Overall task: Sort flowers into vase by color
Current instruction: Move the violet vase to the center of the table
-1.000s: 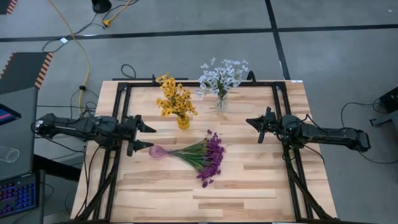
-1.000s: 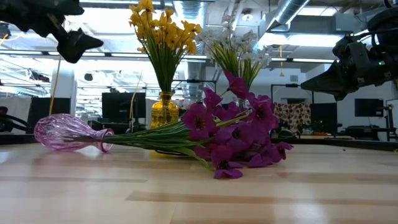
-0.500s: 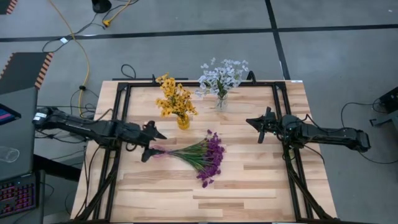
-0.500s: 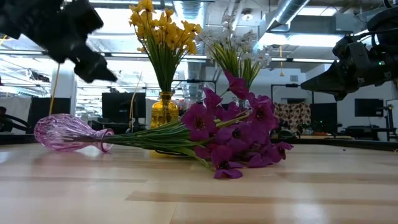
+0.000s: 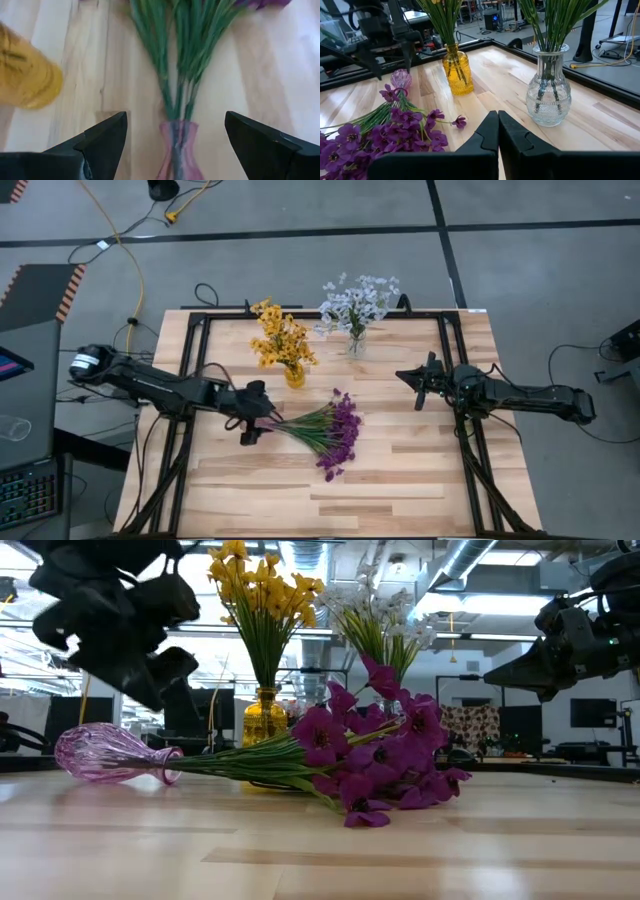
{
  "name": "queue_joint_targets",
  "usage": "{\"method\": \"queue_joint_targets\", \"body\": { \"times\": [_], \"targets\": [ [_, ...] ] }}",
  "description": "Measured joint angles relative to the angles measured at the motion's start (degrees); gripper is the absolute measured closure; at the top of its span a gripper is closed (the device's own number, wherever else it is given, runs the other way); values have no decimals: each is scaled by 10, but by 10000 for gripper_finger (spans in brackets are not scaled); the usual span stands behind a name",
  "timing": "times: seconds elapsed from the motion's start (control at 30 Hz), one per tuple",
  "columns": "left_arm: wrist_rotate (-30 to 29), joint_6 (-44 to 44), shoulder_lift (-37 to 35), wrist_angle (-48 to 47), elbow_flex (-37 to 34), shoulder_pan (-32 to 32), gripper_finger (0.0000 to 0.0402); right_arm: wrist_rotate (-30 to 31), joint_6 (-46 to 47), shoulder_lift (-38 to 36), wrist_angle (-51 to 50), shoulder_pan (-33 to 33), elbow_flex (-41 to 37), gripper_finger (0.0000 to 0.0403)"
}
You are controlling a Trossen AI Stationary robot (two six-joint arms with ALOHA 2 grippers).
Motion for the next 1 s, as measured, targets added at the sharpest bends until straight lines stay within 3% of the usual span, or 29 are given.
{"method": "queue_joint_targets", "body": {
  "times": [0.57,1.0],
  "targets": [
    [-8,0,171,-30,72,-6,79,0,0,0,0,0,0,372],
    [-8,-16,190,-60,82,-6,79,0,0,0,0,0,0,372]
  ]
}}
